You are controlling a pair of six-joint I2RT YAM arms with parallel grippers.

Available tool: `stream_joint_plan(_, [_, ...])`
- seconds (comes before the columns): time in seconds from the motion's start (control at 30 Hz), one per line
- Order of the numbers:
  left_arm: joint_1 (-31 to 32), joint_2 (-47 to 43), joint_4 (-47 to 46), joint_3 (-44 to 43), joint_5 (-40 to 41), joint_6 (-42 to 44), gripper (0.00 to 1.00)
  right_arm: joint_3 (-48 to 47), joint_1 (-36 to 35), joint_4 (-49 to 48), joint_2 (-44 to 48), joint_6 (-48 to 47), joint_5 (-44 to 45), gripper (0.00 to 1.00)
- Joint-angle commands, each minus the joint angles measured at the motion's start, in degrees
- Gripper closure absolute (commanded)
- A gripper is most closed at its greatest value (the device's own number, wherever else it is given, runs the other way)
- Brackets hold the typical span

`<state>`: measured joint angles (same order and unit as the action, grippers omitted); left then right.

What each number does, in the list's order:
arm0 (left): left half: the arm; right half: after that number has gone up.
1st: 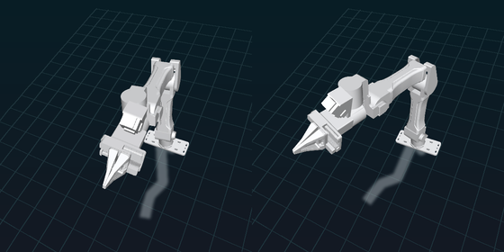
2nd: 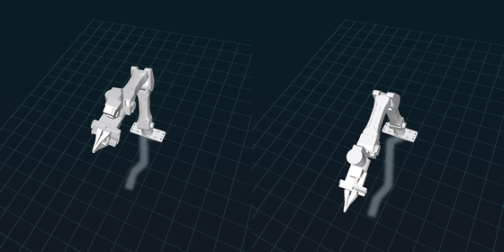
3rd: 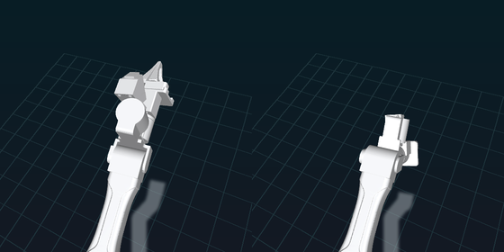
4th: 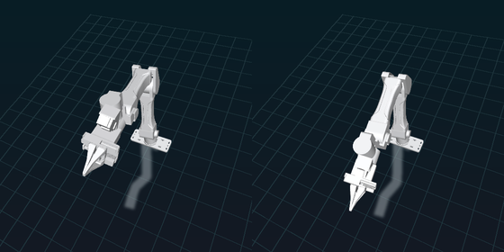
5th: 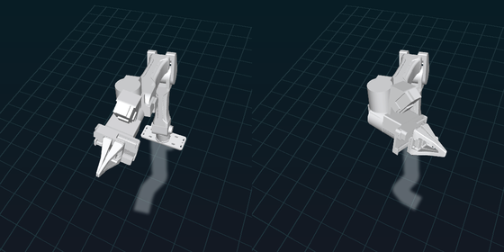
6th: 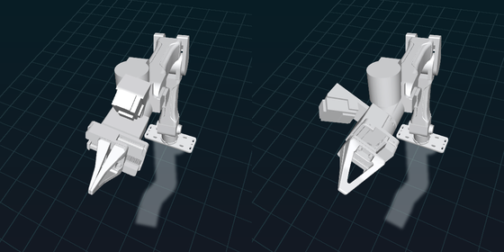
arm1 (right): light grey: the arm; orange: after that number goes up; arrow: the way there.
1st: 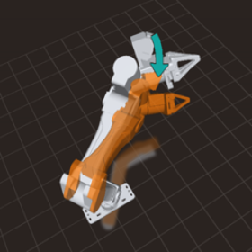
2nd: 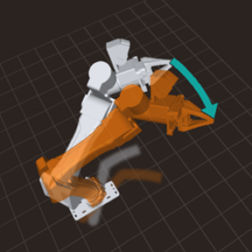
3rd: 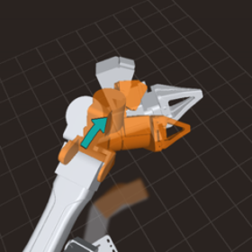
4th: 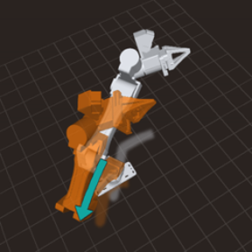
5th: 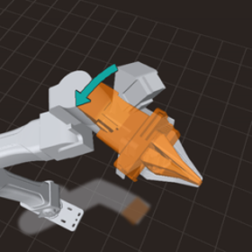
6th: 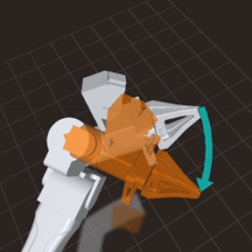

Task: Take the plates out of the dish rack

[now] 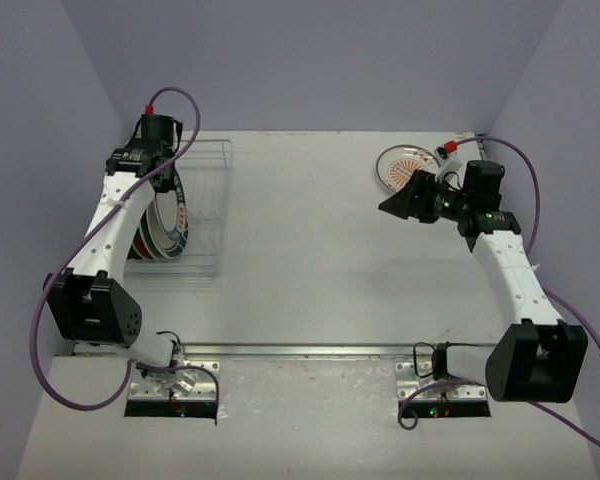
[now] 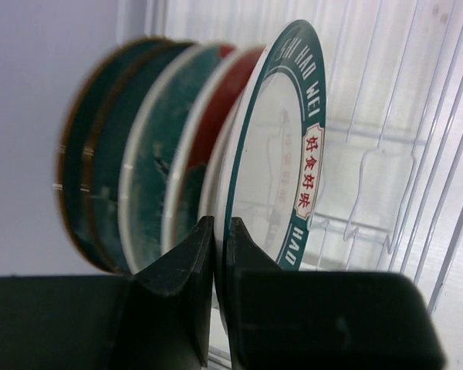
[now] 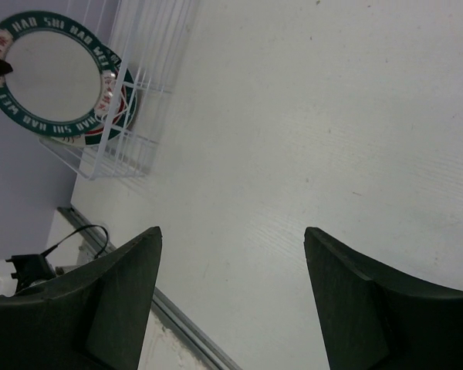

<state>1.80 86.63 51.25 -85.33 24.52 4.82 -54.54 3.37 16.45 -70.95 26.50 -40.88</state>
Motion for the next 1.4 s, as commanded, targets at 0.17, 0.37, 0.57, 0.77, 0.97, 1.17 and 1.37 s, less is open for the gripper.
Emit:
stream_joint_plan(0.17, [0.3, -13.3, -4.9, -14.0, -23.1, 5.0, 1.0, -1.4, -7.9, -2.4, 3.7, -6.8, 2.8, 0.26])
stream_joint_plan(0.37, [0.5, -16.9, -0.1, -10.8, -60.1, 11.0, 1.0, -2.6, -16.6, -3.0, 3.3, -6.8, 3.1, 0.27])
stream_joint_plan(0.57, [4.4, -16.7, 0.9, -7.0, -75.2, 10.1, 1.0, -4.4, -23.4, -4.3, 0.5, -2.8, -0.8, 0.27])
stream_joint_plan(0.77, [8.7, -16.4, 1.3, -4.5, -76.0, 9.9, 1.0, -5.7, -29.3, -5.5, -1.0, -2.9, 1.2, 0.28])
stream_joint_plan(0.97, [10.0, -15.9, 3.4, -3.1, -76.4, 12.3, 1.0, -7.5, -34.0, -3.2, -3.7, -6.5, 0.8, 0.35])
stream_joint_plan(1.17, [10.3, -15.6, 4.6, -2.3, -75.3, 14.2, 1.0, -7.9, -36.1, -0.8, -5.3, -9.1, 0.5, 0.48])
stream_joint_plan(1.37, [10.2, -17.1, 2.2, -2.3, -71.7, 12.8, 1.0, -4.4, -35.9, -0.2, -2.0, -10.5, 3.1, 0.48])
